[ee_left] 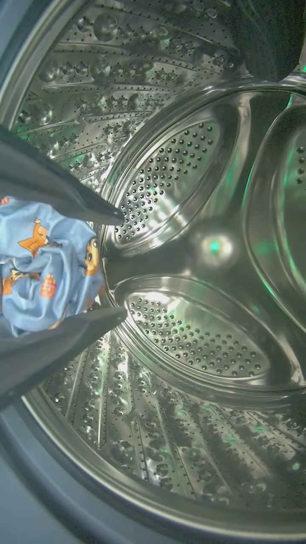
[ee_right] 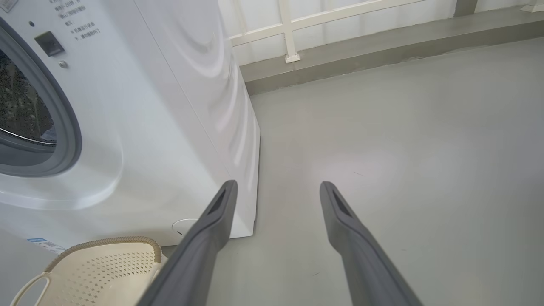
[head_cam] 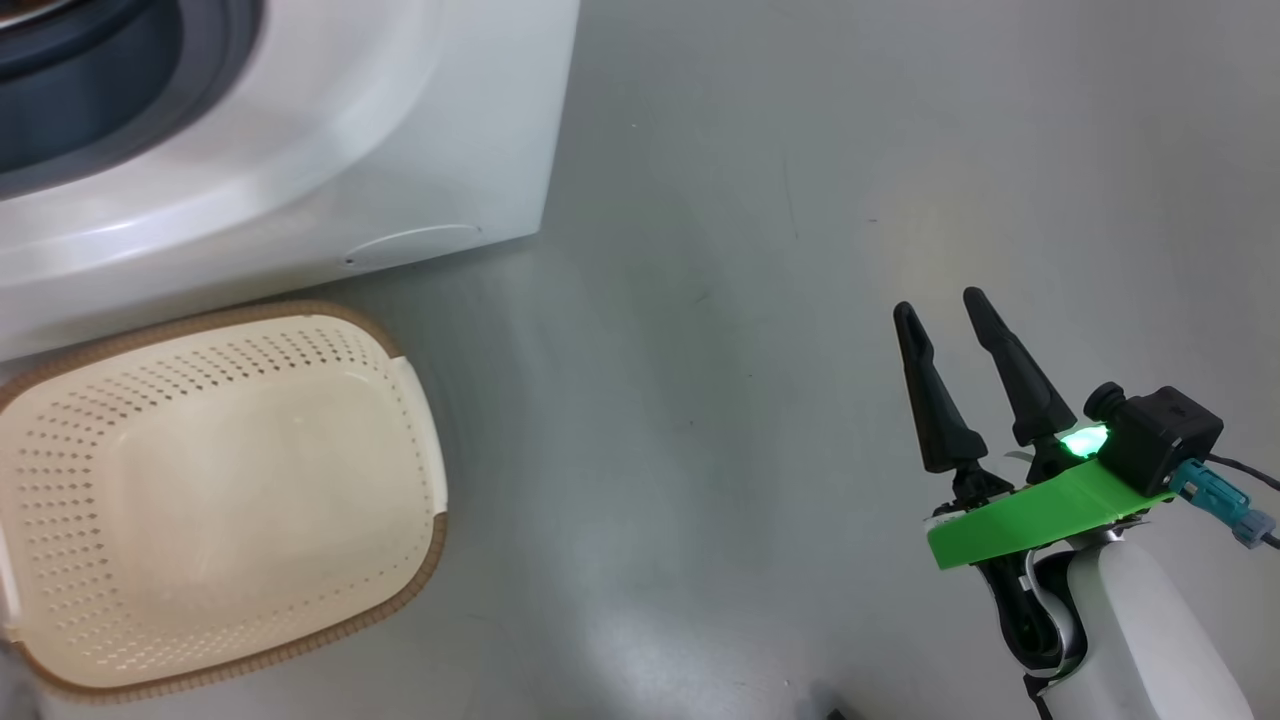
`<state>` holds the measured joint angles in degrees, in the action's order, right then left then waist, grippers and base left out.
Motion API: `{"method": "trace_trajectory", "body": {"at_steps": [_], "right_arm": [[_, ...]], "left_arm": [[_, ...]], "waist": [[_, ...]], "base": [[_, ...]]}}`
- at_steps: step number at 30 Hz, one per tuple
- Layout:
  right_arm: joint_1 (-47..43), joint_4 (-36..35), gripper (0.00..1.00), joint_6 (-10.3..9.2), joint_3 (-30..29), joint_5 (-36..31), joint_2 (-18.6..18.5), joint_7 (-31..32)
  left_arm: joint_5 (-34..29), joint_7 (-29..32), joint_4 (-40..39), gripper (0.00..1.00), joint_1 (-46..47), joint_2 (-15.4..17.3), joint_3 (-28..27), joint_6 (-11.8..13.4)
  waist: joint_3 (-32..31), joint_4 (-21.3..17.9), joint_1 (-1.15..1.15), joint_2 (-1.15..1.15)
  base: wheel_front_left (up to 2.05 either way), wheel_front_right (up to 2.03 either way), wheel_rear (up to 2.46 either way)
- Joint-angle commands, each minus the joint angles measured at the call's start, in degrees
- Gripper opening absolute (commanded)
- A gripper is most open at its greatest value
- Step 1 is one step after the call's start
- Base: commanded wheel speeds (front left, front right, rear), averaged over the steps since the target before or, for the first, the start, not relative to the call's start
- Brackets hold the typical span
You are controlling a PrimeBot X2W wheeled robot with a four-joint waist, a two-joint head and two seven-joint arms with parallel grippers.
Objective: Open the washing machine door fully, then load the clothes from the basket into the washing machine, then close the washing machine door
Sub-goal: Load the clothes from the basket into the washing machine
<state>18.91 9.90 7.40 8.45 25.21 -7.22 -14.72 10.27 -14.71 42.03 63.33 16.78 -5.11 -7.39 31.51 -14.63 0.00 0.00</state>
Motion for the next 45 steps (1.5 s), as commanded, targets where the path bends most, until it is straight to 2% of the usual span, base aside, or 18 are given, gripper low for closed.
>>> {"method": "trace_trajectory", "body": {"at_steps": [1,20,30,45], "right_arm": [[-0.4,-1.1,1.00,0.09,0.9,-0.2,-0.5,-0.3],[-1.6,-0.6,1.00,0.09,0.1,-0.4,-3.1,-0.3],[-2.9,-0.4,1.00,0.09,-1.1,-0.3,-4.5,-0.3],[-7.4,0.4,1.00,0.09,-2.4,0.0,-6.6,-0.3]], "left_arm": [[-1.0,-0.3,-1.9,1.00,-1.9,1.9,-1.0,-0.1],[1.5,-0.3,-10.3,1.00,-18.7,-5.3,-4.0,-0.1],[1.3,-0.3,-16.0,1.00,-27.8,-7.2,-5.1,-0.1],[0.4,-0.3,-23.8,1.00,-42.1,-9.6,-3.5,-0.1]], "waist": [[-0.5,0.6,0.00,0.00],[-5.8,5.2,0.00,0.00],[-8.6,7.6,0.00,0.00],[-16.0,10.0,0.00,0.00]], "base": [[0.00,0.00,0.00],[0.00,0.00,0.00],[0.00,0.00,0.00],[0.00,0.00,0.00]]}}
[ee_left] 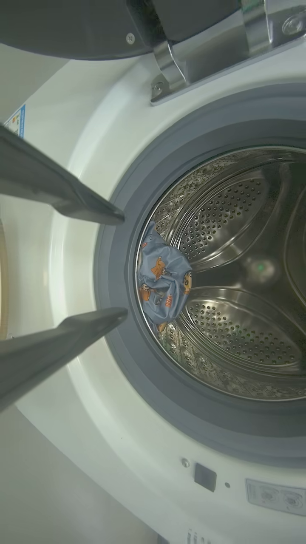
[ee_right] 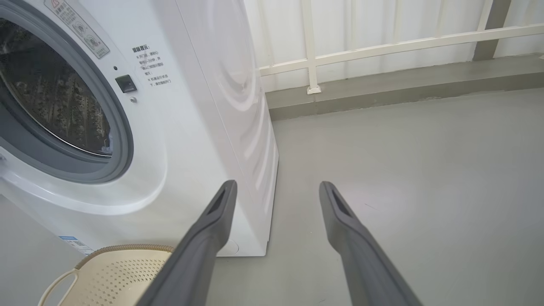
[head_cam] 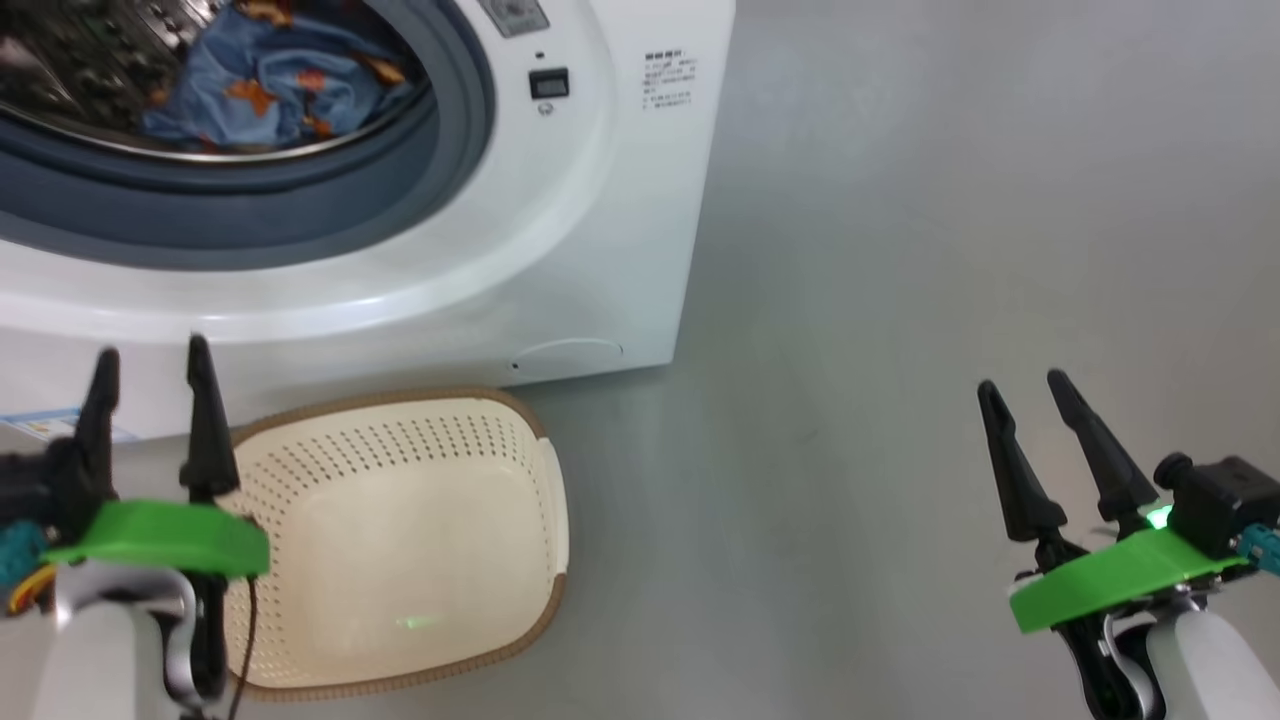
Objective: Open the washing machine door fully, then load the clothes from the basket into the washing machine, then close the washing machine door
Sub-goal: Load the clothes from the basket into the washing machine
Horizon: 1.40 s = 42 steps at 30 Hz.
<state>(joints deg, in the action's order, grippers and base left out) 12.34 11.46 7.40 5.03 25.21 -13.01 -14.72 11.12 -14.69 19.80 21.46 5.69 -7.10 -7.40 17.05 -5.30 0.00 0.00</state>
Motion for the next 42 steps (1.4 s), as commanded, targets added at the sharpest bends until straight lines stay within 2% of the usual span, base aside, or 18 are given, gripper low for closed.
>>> {"method": "trace_trajectory", "body": {"at_steps": [1,21,31,42], "right_arm": [[-1.4,-1.1,1.00,0.09,0.9,0.1,-0.9,-0.3],[-10.8,-1.9,1.00,0.09,-1.6,1.0,-2.3,-0.3],[-13.6,-2.5,1.00,0.09,-2.8,0.9,-2.5,-0.3],[-14.0,-2.8,1.00,0.09,-3.0,0.8,-2.3,-0.3]], "left_arm": [[-0.4,-0.3,-2.0,1.00,-1.2,1.4,-1.4,-0.1],[0.7,-0.3,-9.6,1.00,-16.0,0.4,-1.8,-0.1],[0.1,-0.3,-12.3,1.00,-20.9,-0.4,-3.7,-0.1],[-0.3,-0.3,-13.1,1.00,-21.4,-0.7,-3.6,-0.1]], "waist": [[-2.1,0.8,0.00,0.00],[-10.6,3.6,0.00,0.00],[-12.0,4.0,0.00,0.00],[-11.8,4.3,0.00,0.00]], "base": [[0.00,0.00,0.00],[0.00,0.00,0.00],[0.00,0.00,0.00],[0.00,0.00,0.00]]}}
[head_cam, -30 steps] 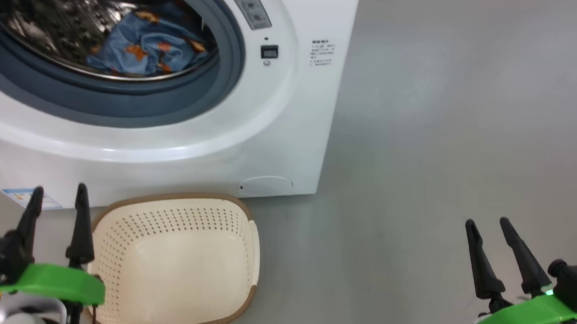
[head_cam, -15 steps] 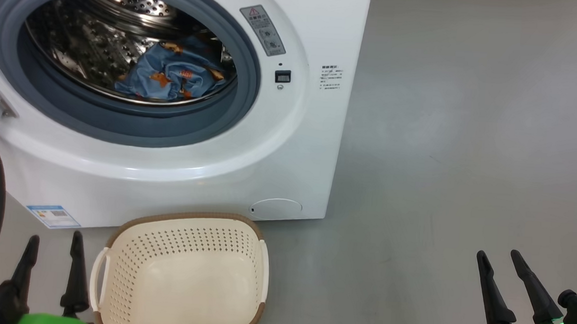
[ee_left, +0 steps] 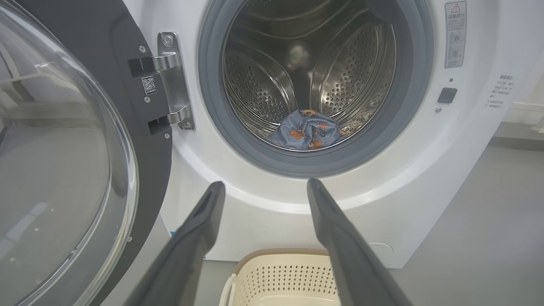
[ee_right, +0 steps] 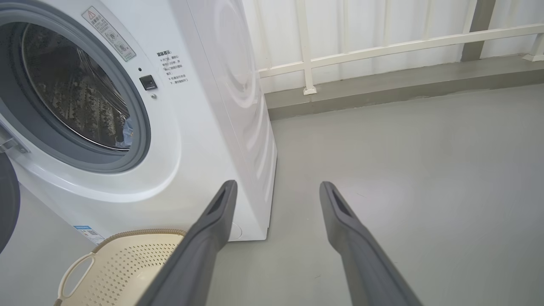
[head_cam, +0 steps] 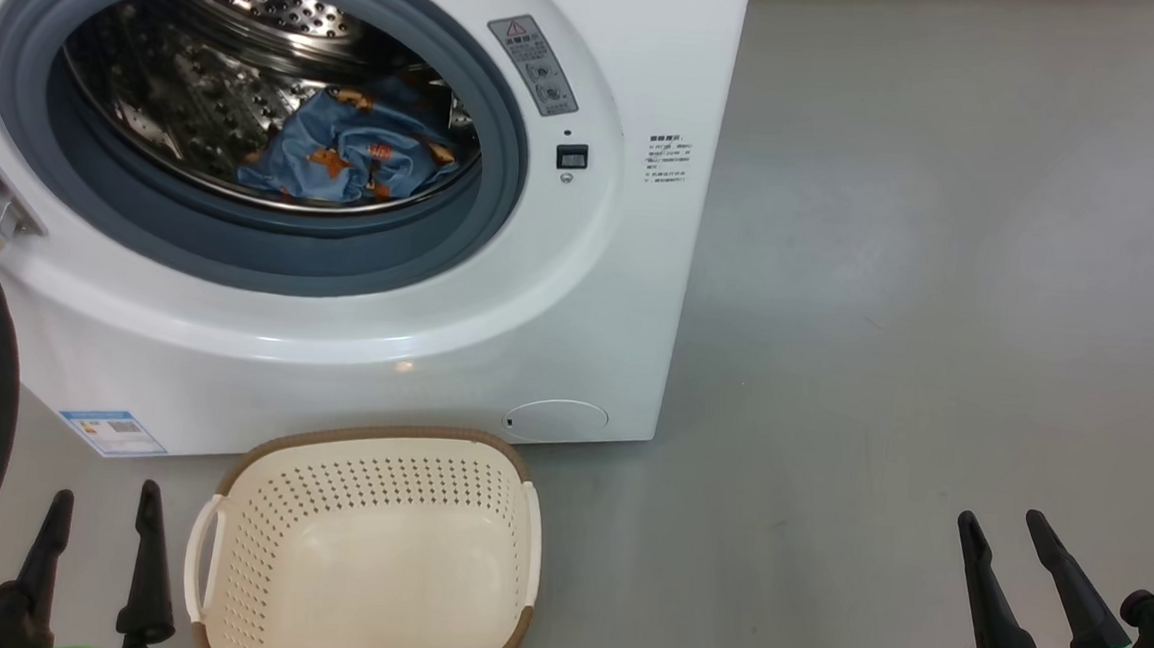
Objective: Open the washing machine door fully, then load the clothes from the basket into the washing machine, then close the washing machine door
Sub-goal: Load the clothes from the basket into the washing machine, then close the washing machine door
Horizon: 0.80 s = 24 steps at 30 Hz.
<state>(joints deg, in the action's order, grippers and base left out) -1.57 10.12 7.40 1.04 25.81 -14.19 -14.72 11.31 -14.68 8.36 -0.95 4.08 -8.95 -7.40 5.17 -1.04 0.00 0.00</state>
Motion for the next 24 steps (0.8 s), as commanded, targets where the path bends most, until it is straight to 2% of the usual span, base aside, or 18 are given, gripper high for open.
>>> {"method": "trace_trajectory", "body": {"at_steps": [1,9,24], "right_arm": [[0.0,-1.5,1.00,0.09,1.0,0.2,-1.1,-0.3],[0.3,-1.4,1.00,0.09,1.0,0.1,-1.1,-0.3],[0.8,-1.5,1.00,0.09,1.2,0.2,-1.1,-0.3]], "left_arm": [[-0.6,-0.3,-1.7,1.00,1.1,0.9,-1.8,-0.1],[-1.1,-0.3,-2.2,1.00,1.2,0.6,-2.3,-0.1],[-0.8,-0.3,-3.2,1.00,1.0,1.2,-0.7,-0.1]], "waist": [[0.2,0.0,0.00,0.00],[0.5,0.2,0.00,0.00],[0.9,0.3,0.00,0.00]], "base": [[0.00,0.00,0.00],[-0.19,0.19,0.00],[-0.95,0.95,0.00]]}}
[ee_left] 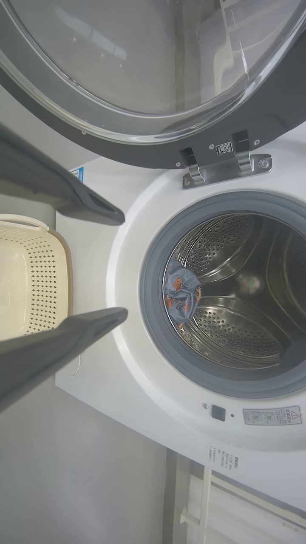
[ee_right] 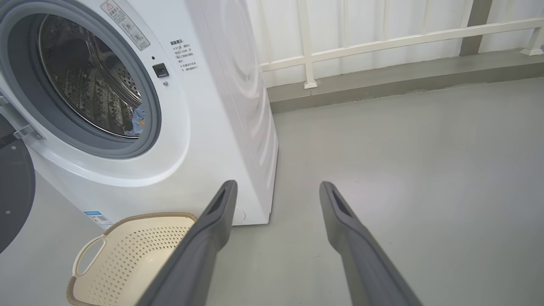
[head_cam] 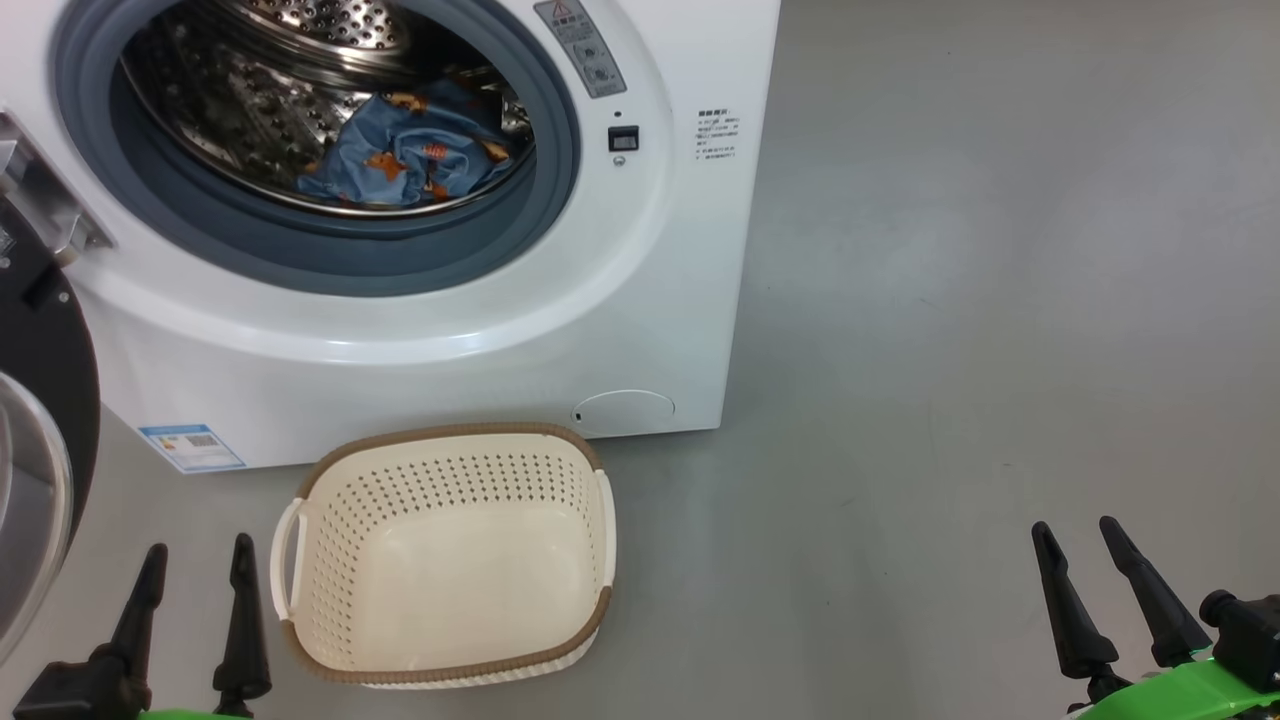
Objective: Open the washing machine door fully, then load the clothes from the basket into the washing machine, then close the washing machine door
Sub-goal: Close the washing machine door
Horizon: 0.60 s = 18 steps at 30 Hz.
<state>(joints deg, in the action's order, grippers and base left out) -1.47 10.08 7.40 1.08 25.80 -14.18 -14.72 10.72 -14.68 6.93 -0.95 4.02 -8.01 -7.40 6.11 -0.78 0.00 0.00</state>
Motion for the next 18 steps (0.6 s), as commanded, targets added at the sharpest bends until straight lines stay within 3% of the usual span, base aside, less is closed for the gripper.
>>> {"method": "trace_trajectory", "body": {"at_steps": [1,18], "right_arm": [[0.7,-1.4,1.00,0.09,1.1,0.3,-1.1,-0.3],[1.7,-1.4,1.00,0.09,2.2,0.2,-1.1,-0.3]], "left_arm": [[-0.2,-0.3,-1.7,1.00,1.0,1.2,-1.6,-0.1],[0.4,-0.3,-1.9,1.00,1.6,0.3,-3.0,-0.1]], "waist": [[0.0,0.0,0.00,0.00],[0.6,3.2,0.00,0.00]], "base": [[-0.35,0.35,0.00],[-0.02,0.02,0.00]]}}
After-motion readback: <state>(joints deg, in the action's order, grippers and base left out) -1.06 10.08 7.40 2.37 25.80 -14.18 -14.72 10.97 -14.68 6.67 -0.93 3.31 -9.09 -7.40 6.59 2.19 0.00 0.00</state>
